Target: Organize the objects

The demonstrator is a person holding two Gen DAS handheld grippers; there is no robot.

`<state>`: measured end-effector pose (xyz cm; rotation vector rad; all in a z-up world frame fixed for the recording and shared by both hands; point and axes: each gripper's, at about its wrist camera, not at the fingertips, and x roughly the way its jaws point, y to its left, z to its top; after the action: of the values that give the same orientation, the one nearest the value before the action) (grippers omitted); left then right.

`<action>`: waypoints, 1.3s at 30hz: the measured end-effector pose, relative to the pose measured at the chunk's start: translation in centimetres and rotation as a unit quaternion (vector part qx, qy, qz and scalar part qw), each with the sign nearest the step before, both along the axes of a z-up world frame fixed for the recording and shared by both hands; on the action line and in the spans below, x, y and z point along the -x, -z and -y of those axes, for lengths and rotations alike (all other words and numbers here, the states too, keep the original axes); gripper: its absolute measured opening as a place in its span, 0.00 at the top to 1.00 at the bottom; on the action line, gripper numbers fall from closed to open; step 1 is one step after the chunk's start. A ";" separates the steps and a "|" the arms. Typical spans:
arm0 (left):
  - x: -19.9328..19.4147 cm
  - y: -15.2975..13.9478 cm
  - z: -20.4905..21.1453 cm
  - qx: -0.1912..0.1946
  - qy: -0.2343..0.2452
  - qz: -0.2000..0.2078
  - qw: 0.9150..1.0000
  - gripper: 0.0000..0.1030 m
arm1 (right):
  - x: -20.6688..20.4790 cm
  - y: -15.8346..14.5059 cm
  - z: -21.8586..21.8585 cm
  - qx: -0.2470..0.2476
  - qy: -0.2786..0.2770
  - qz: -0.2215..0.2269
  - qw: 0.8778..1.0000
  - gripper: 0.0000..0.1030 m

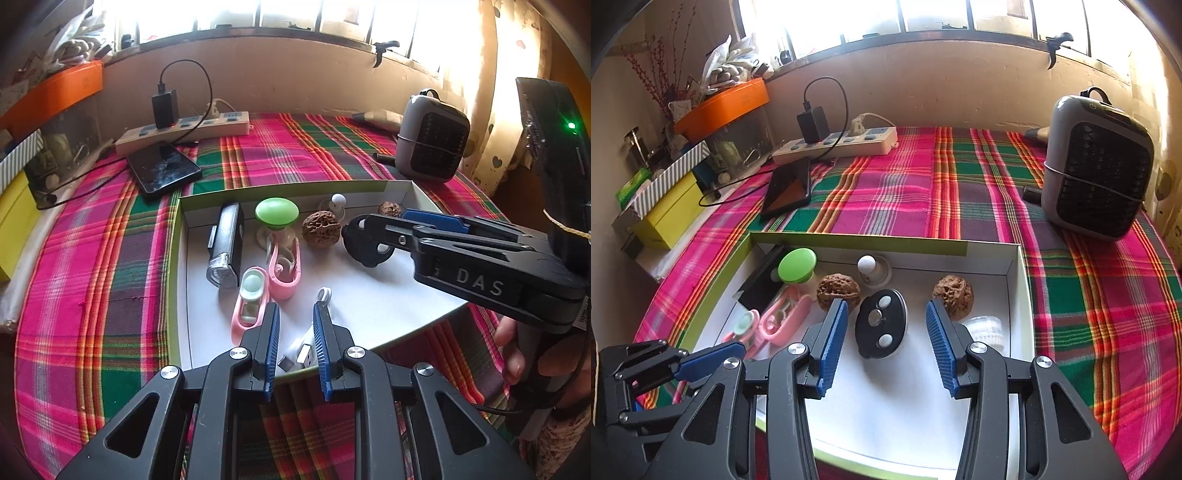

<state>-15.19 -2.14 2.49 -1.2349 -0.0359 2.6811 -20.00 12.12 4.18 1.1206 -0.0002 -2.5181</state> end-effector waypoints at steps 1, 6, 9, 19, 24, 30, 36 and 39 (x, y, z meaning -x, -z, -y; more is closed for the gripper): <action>-0.2 -0.1 0.0 0.001 -0.001 -0.003 1.000 0.83 | -0.4 -0.2 -0.1 0.003 0.000 -0.002 1.000 0.55; -1.3 -0.9 -0.1 0.004 -0.006 -0.012 1.000 0.83 | -2.4 -1.5 -0.3 0.006 -0.001 -0.015 1.000 0.55; -2.0 -1.3 -0.1 0.006 -0.009 -0.017 1.000 0.82 | -3.4 -2.0 -0.5 0.004 -0.001 -0.021 1.000 0.55; -5.2 -1.4 -0.6 0.023 -0.024 -0.014 0.999 0.79 | -7.6 -2.2 -1.0 0.003 0.003 -0.020 1.000 0.55; -7.2 -1.0 -0.7 0.025 -0.039 -0.018 0.999 0.79 | -9.7 -1.4 -1.6 -0.006 0.013 -0.014 1.000 0.55; -8.6 0.4 -1.5 0.040 -0.038 0.002 0.998 0.79 | -11.3 0.4 -2.4 -0.014 0.033 0.008 0.999 0.55; -9.6 1.5 -1.7 0.049 -0.048 0.012 0.998 0.79 | -12.7 1.7 -3.1 -0.040 0.053 0.016 0.998 0.55; -10.0 2.0 -1.6 0.044 -0.054 0.018 0.997 0.79 | -13.2 2.3 -3.6 -0.040 0.059 0.023 0.997 0.55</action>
<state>-5.16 -0.51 0.47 -1.3445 0.0119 2.7805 -6.78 15.75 1.86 1.2446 0.0231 -2.6166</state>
